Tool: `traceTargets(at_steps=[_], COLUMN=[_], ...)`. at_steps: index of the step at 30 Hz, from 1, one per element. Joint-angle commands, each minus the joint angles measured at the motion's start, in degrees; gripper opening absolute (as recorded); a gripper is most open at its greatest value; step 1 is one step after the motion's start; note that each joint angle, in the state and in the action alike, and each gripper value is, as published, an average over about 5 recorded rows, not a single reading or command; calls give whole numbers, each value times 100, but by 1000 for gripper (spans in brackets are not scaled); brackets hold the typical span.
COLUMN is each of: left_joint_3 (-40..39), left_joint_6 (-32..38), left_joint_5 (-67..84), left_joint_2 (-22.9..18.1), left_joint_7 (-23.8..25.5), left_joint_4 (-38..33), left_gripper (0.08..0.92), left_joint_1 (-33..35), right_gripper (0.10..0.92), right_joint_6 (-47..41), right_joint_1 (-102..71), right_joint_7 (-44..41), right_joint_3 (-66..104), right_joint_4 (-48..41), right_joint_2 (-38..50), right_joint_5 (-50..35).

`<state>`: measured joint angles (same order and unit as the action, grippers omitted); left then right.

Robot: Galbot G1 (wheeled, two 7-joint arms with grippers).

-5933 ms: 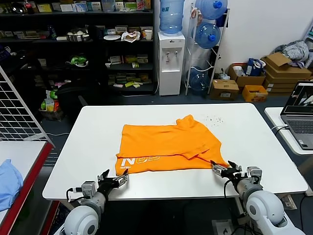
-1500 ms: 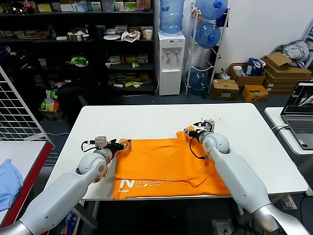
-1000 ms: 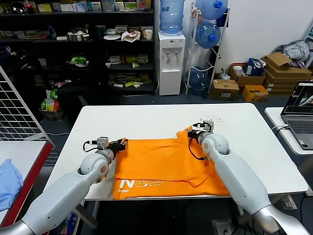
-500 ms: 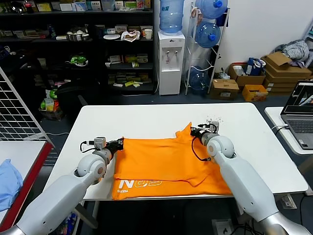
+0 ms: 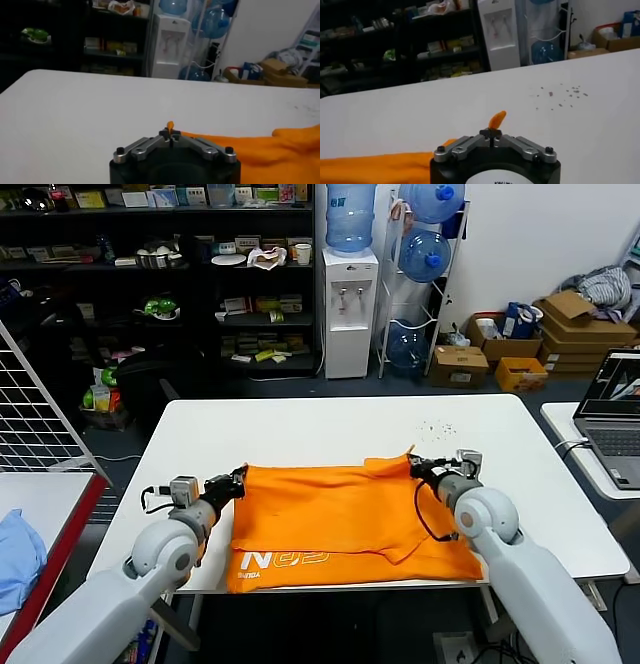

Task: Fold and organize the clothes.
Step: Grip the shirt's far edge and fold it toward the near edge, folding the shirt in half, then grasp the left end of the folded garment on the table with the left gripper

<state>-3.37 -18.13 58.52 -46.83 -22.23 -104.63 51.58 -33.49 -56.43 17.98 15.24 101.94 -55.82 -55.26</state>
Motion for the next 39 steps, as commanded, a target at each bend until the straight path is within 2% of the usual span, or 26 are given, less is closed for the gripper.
traceTargets(at_steps=[1, 11, 22, 25, 39], left_joint_3=[260, 354, 585, 637, 682], left_joint_6=[30, 92, 107, 128, 255], left_joint_5=[-81, -395, -677, -733, -1002], left_joint_2=[316, 663, 752, 753, 580], left_joint_7=[-99, -115, -260, -244, -137], left_joint_4=[-1133, -1448, -1646, -1605, -1268], left_gripper=[93, 93, 97, 145, 530], left_joint_1=[999, 1585, 2079, 2175, 2440], right_gripper=[122, 122, 144, 213, 638], right_joint_6=[-180, -295, -361, -333, -268], right_joint_1=[-1435, -2325, -2842, -2869, -3087], right_joint_7=[296, 458, 182, 151, 125], right_joint_3=[715, 1187, 1530, 1626, 2019], right_joint_4=[1490, 2139, 2410, 2404, 2430], right_joint_2=[482, 678, 770, 781, 709], right_joint_5=[-332, -504, -387, -365, -277])
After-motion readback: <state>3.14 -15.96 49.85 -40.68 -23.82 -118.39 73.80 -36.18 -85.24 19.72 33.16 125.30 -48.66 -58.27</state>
